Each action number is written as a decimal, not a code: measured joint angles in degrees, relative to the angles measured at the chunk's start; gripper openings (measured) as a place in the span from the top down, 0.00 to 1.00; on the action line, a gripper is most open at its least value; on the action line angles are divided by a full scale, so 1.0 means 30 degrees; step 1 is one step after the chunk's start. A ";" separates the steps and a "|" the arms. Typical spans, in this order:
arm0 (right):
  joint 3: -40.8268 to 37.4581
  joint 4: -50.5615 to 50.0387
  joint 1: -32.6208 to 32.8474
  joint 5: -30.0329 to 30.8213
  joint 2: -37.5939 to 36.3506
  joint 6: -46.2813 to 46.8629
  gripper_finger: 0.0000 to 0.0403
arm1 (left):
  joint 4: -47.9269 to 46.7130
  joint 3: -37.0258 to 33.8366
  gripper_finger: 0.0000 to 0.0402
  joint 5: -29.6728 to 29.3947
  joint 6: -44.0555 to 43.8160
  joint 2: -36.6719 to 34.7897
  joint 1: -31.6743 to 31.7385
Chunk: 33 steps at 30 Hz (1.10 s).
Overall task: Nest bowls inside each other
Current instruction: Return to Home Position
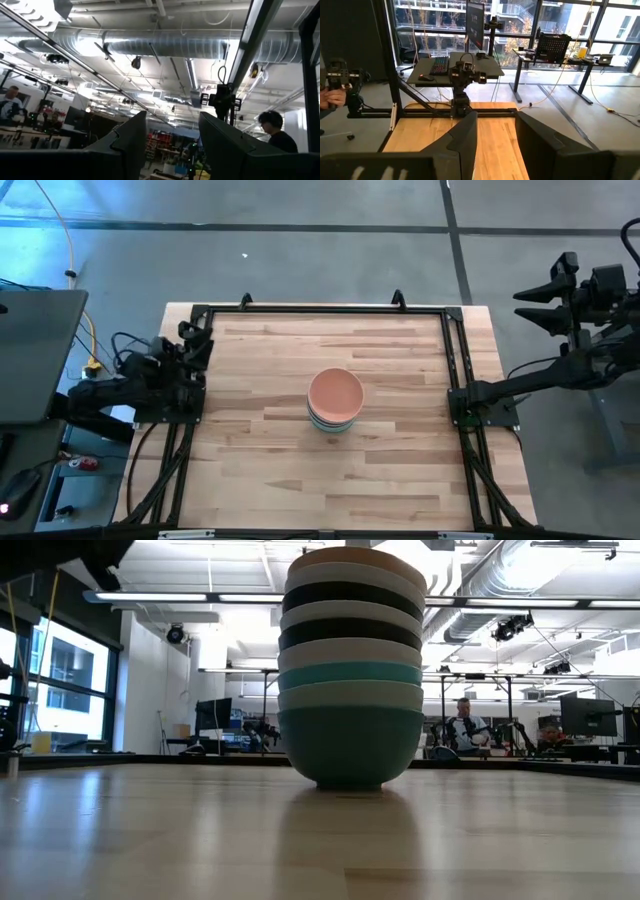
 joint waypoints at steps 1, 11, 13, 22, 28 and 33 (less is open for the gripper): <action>0.0000 0.0000 -0.0002 -0.0007 -0.0007 -0.0041 0.69 | 0.0384 -0.0191 0.58 -0.0076 -0.0003 0.0172 0.0000; 0.0000 -0.0153 -0.0005 -0.0007 -0.0023 -0.0126 0.69 | 0.3436 -0.1778 0.58 -0.0172 -0.0654 0.1287 0.0000; 0.0000 -0.0146 -0.0005 -0.0007 -0.0036 -0.0126 0.69 | 0.4154 -0.2097 0.58 -0.0154 -0.0792 0.1426 0.0000; 0.0000 -0.0140 -0.0005 -0.0007 -0.0036 -0.0304 0.69 | 0.4493 -0.2108 0.58 -0.0139 -0.1008 0.2635 -0.1324; 0.0000 -0.0146 -0.0005 -0.0007 -0.0036 -0.0443 0.69 | 0.4566 -0.2108 0.58 0.0584 -0.1118 0.3542 -0.2502; 0.0000 -0.0518 -0.0005 -0.0007 -0.0036 -0.0126 0.69 | 0.3979 -0.2108 0.58 0.3211 -0.1237 0.3623 -0.2805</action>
